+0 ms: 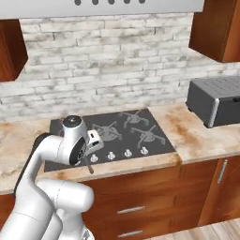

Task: Organize the utensils by type. Pick up the wooden spoons from the counter and place them in the open cabinet. Then pick up the metallic utensils from the counter and place them in the open drawer.

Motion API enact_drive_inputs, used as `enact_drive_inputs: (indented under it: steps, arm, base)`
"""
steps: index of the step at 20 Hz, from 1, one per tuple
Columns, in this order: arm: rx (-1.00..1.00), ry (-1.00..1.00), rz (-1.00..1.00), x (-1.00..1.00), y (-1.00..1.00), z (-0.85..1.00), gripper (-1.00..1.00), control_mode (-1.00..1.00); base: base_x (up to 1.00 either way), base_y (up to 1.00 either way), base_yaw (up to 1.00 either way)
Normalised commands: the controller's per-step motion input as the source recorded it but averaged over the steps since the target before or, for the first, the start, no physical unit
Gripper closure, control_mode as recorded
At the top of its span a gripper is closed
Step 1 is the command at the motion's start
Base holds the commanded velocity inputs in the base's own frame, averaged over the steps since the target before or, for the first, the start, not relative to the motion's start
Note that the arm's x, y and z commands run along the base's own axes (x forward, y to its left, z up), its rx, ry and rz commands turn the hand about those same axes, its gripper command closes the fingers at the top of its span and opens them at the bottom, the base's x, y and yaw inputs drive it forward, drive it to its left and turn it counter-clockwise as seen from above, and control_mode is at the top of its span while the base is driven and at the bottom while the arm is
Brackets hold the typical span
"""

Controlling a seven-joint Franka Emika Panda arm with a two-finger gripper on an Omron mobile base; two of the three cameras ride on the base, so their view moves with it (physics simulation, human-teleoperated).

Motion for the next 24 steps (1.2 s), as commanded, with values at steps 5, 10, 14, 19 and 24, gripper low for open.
enact_drive_inputs:
  steps: [5, 10, 14, 19, 24]
  arm:
    - [0.00, 0.00, 0.00, 0.00, 0.00, 0.00, 1.00, 1.00]
    - [0.00, 0.00, 0.00, 0.00, 0.00, 0.00, 1.00, 1.00]
    - [0.00, 0.00, 0.00, 0.00, 0.00, 0.00, 1.00, 1.00]
    - [0.00, 0.00, 0.00, 0.00, 0.00, 0.00, 1.00, 1.00]
    - [0.00, 0.00, 0.00, 0.00, 0.00, 0.00, 1.00, 1.00]
  base:
    - [0.06, -0.21, -0.87]
    - [0.04, -0.17, -0.92]
    - [0.02, -0.12, -0.96]
    - [0.00, -0.02, -1.00]
    - [0.49, 0.40, -0.73]
